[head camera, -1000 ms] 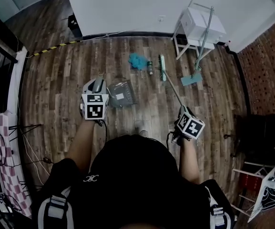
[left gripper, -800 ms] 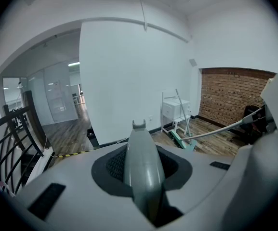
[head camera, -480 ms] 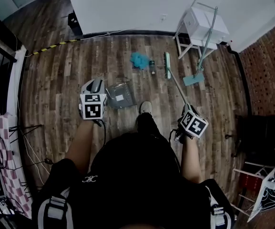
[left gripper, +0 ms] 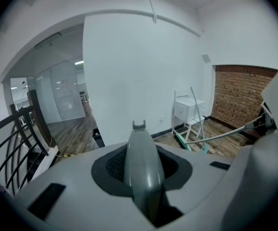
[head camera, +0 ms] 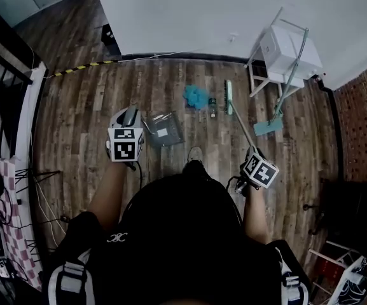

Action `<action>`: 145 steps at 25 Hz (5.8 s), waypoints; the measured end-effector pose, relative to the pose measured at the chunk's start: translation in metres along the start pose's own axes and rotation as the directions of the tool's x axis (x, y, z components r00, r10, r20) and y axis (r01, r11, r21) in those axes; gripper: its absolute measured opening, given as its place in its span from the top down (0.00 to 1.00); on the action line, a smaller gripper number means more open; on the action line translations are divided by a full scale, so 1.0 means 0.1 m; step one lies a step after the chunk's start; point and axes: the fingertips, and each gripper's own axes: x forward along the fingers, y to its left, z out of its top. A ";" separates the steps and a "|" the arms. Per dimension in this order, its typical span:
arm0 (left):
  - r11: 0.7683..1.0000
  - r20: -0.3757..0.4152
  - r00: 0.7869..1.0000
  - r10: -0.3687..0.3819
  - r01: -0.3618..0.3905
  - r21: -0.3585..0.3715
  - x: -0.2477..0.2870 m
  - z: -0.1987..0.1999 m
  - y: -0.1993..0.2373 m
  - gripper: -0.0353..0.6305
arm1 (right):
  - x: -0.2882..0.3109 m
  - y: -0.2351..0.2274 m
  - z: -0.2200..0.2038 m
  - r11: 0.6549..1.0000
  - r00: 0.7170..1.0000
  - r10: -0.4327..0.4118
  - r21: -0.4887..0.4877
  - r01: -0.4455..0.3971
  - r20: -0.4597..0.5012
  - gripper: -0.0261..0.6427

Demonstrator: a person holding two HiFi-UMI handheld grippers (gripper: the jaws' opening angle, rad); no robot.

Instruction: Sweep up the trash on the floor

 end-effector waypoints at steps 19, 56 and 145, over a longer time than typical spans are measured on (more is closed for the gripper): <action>0.994 0.010 0.995 0.103 -0.103 -0.033 1.53 1.23 -0.07 0.81 | 1.43 -0.37 1.25 0.999 0.996 0.043 -0.028 -0.046 -0.080 0.81; 0.887 -0.113 0.948 -0.299 0.320 0.332 4.93 1.29 0.79 0.81 | 2.69 1.05 1.10 0.905 0.906 -0.319 0.193 0.378 -0.278 0.81; 0.913 -0.236 0.910 -0.342 0.381 0.146 5.54 0.43 1.36 0.82 | 4.02 3.22 0.87 0.998 0.870 0.000 0.058 0.033 -0.493 0.81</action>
